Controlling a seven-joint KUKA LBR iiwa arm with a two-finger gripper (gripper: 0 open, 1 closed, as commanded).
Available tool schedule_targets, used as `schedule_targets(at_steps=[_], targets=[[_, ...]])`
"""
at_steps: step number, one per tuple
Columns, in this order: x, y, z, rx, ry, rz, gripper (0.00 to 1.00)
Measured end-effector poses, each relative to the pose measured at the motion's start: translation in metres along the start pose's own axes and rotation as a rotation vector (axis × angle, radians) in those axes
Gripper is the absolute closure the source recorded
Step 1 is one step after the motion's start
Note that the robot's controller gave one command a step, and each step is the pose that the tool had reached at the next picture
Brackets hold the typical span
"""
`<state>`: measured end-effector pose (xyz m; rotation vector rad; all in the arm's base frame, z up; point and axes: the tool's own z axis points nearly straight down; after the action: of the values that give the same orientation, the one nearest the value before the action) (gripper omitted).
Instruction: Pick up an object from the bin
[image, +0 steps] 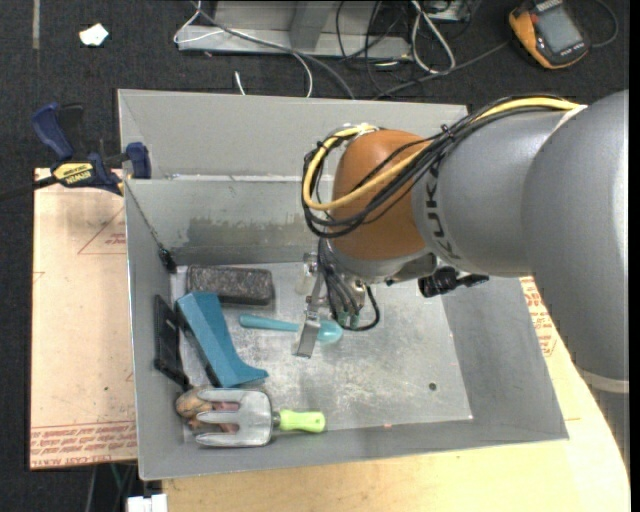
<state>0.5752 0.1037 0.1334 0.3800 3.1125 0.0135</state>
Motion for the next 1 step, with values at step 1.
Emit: schedule_targets(at_steps=[1], targets=[[-0.0396,0.0310,-0.0009,-0.003,-0.008,-0.096,0.00]])
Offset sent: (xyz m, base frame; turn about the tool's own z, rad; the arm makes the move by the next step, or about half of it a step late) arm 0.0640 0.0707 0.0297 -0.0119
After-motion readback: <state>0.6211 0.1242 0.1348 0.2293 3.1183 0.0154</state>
